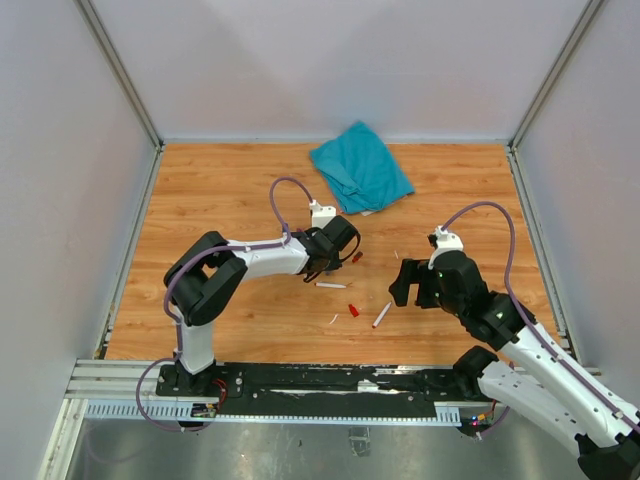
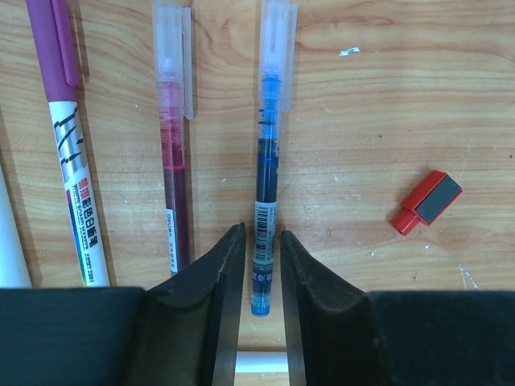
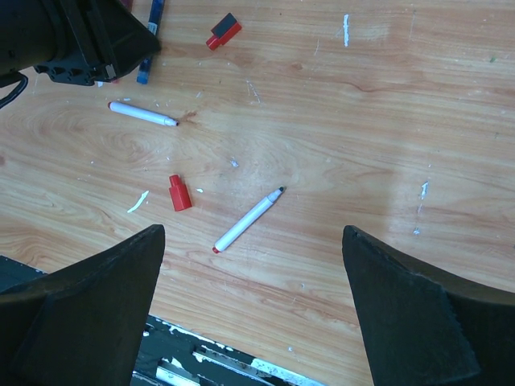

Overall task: Insert the pens into the pen caps
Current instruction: Place the pen at the center of the board, then pick up the pen from the center of the board.

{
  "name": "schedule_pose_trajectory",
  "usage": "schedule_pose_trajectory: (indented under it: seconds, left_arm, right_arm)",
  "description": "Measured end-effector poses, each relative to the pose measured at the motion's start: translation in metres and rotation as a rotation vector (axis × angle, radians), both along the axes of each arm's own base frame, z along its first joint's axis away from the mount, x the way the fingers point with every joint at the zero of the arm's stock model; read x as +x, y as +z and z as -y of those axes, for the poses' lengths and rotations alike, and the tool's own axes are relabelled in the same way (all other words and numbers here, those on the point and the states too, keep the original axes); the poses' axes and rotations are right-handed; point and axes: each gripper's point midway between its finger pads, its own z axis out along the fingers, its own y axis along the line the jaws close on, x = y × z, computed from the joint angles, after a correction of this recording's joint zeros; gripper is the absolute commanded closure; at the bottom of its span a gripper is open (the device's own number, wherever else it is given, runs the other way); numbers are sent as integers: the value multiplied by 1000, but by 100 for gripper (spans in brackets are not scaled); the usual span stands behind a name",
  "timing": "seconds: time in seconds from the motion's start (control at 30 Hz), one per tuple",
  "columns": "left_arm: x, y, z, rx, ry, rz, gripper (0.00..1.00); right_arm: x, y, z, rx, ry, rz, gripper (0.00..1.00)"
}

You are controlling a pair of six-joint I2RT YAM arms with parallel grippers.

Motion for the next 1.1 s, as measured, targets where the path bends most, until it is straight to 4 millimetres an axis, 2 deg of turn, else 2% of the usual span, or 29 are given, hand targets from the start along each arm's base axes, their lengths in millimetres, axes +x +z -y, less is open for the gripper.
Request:
schedule_pose_trajectory:
  seconds: [0.1, 0.2, 0.37, 0.47, 0.6, 0.77, 0.93, 1.1]
  left_arm:
    - [0, 4, 1, -5, -19, 9, 66]
    - [0, 17, 0, -14, -50, 43, 63]
    - [-4, 56, -4, -50, -124, 144, 60]
    - [-15, 69, -9, -68, -192, 185, 54]
    - [-38, 65, -19, -63, -319, 192, 45]
    - [-59, 53, -18, -45, -490, 168, 43]
    - [-61, 52, -9, -35, -596, 185, 43]
    - [-60, 33, -4, 14, -665, 151, 45]
  right_arm:
    - [-1, 1, -1, 5, 8, 1, 8]
    - [-2, 3, -1, 10, 16, 10, 9]
    - [-3, 9, -3, 26, 39, 33, 9]
    - [-4, 12, -7, 39, 64, 43, 9]
    - [-6, 14, -12, 49, 102, 46, 9]
    - [-10, 15, -18, 67, 137, 42, 8]
    - [-12, 17, -23, 85, 166, 43, 9]
    - [-14, 17, -25, 90, 183, 40, 9]
